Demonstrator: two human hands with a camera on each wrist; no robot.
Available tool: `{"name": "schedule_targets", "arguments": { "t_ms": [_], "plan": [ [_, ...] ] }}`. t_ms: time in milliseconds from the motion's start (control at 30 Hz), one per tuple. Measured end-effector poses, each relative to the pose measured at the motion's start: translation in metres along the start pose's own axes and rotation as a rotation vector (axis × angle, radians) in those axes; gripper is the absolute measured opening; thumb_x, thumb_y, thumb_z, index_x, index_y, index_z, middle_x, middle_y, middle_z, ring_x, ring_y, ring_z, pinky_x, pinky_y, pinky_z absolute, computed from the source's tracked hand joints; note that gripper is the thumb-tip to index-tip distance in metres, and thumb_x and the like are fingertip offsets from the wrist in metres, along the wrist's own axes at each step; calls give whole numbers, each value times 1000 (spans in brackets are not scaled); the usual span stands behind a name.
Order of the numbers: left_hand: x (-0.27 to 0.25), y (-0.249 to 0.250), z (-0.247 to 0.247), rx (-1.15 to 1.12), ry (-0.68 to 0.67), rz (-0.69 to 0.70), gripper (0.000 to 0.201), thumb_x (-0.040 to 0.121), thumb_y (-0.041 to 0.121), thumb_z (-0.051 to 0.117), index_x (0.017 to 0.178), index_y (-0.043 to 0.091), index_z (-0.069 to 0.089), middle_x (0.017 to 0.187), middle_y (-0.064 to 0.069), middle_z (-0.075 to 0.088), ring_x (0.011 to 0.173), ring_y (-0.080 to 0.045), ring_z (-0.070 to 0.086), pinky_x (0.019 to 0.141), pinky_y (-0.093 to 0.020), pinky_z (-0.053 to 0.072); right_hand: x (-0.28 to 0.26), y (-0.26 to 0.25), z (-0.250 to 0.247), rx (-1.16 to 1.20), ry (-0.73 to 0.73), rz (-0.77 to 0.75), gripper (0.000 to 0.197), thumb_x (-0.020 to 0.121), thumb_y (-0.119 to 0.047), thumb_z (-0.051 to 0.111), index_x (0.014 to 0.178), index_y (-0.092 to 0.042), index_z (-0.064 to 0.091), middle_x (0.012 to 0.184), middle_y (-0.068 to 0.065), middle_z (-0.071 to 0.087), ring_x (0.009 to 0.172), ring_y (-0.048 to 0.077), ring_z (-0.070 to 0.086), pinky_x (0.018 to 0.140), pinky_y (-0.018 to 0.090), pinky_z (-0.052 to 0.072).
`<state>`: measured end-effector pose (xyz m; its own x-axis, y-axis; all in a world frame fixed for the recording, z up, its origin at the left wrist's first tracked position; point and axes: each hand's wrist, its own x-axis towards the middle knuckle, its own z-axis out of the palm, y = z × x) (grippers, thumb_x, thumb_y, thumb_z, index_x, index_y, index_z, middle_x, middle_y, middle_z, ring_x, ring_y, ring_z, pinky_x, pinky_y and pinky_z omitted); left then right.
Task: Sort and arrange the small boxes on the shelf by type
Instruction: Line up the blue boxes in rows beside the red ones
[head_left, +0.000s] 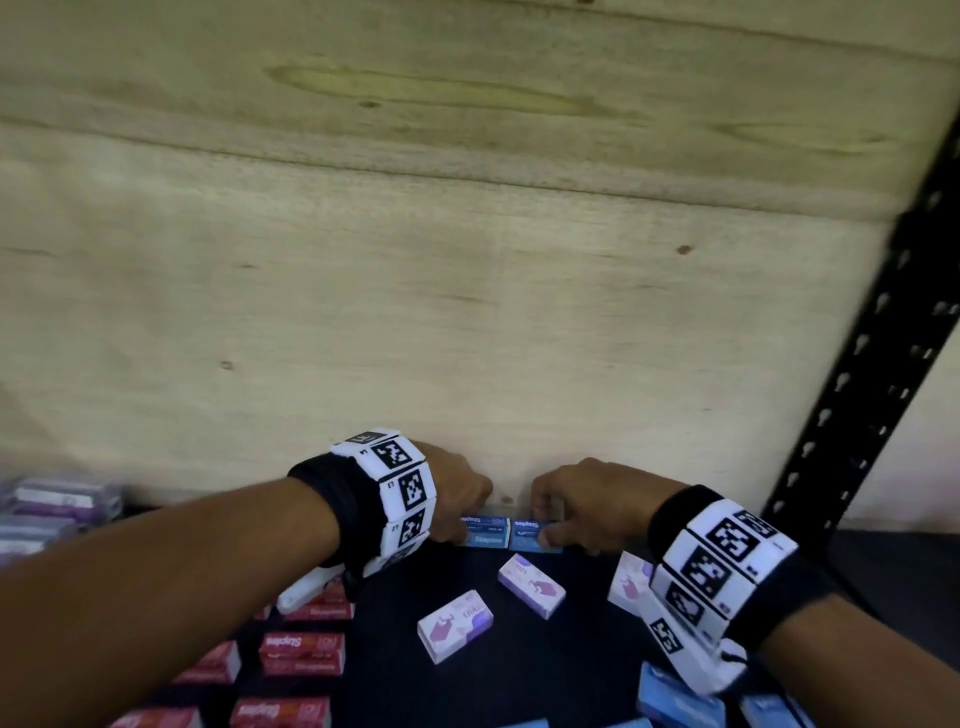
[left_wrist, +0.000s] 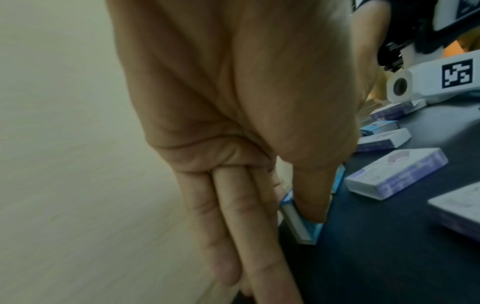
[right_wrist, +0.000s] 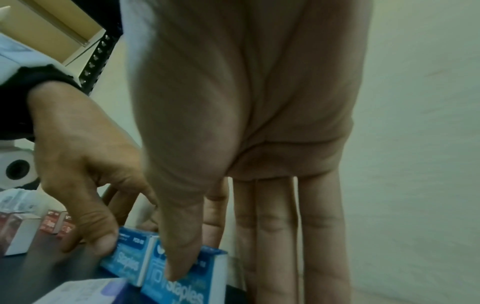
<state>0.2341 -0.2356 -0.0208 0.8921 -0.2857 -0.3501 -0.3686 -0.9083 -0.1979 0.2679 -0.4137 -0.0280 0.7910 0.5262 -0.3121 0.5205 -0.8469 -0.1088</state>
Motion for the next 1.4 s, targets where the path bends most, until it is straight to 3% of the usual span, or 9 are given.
{"name": "schedule_targets", "arguments": {
  "t_ms": [100, 267, 400, 633, 767, 867, 1100, 1300, 1400],
  "plan": [
    [-2, 1, -3, -9, 3, 12, 24, 97, 34, 56, 115, 20, 49, 68, 9, 41, 47, -3, 39, 47, -23, 29, 2, -6, 0, -4, -8, -3, 13, 93, -31, 64, 103, -24, 58, 85, -4, 65, 67, 21, 69, 73, 33, 55],
    [-2, -1, -2, -25, 2, 11, 21, 95, 35, 57, 109, 22, 49, 68, 9, 44, 47, -4, 40, 48, -24, 31, 3, -11, 0, -36, -16, 3, 15, 95, -31, 61, 108, -24, 57, 82, -4, 61, 66, 21, 67, 71, 32, 54],
    [-1, -1, 0, -4, 3, 1, 25, 96, 35, 57, 114, 19, 49, 71, 8, 45, 52, -6, 40, 62, -28, 36, 3, -11, 2, -72, 22, 14, 16, 96, -32, 59, 108, -22, 55, 76, -6, 54, 60, 13, 56, 61, 26, 44],
    [-6, -2, 2, 12, -3, -36, 31, 98, 36, 53, 118, 13, 49, 71, 5, 42, 53, -9, 40, 67, -31, 40, 3, -6, 3, -47, 1, 68, 18, 95, -29, 61, 109, -22, 54, 76, -4, 63, 79, 21, 72, 74, 33, 52],
    [-6, -1, 3, 28, -12, -55, 33, 99, 37, 52, 119, 12, 49, 84, -1, 55, 56, -11, 41, 67, -31, 40, 3, -5, 4, -14, 3, 86, 16, 95, -28, 61, 107, -22, 52, 84, -2, 64, 79, 21, 73, 75, 34, 55],
    [-6, -2, 2, 5, -24, -67, 34, 99, 38, 51, 121, 12, 49, 73, 4, 46, 55, -8, 41, 67, -30, 40, 2, -3, 4, -17, 5, 89, 15, 96, -28, 61, 105, -23, 51, 76, -5, 60, 76, 20, 72, 71, 31, 52],
    [-8, -3, 0, -4, -39, -85, 33, 100, 35, 51, 122, 10, 49, 67, 6, 42, 49, -5, 41, 47, -20, 33, 5, 2, 6, 6, 3, 101, 14, 96, -30, 61, 106, -25, 52, 98, -2, 66, 77, 14, 73, 76, 31, 55],
    [-6, -2, 4, 0, -22, -95, 37, 97, 38, 55, 121, 11, 48, 73, 5, 41, 55, -8, 41, 54, -26, 37, 3, 3, 7, 28, 13, 101, 19, 94, -31, 63, 108, -24, 51, 95, -3, 67, 76, 13, 73, 76, 30, 55],
    [-8, -3, 9, 7, -5, -108, 44, 94, 42, 58, 123, 11, 44, 97, -4, 56, 71, -16, 49, 63, -30, 42, 0, 6, 7, 38, 17, 114, 25, 94, -34, 64, 110, -25, 48, 90, -3, 72, 79, 12, 73, 81, 32, 56]
  ]
}}
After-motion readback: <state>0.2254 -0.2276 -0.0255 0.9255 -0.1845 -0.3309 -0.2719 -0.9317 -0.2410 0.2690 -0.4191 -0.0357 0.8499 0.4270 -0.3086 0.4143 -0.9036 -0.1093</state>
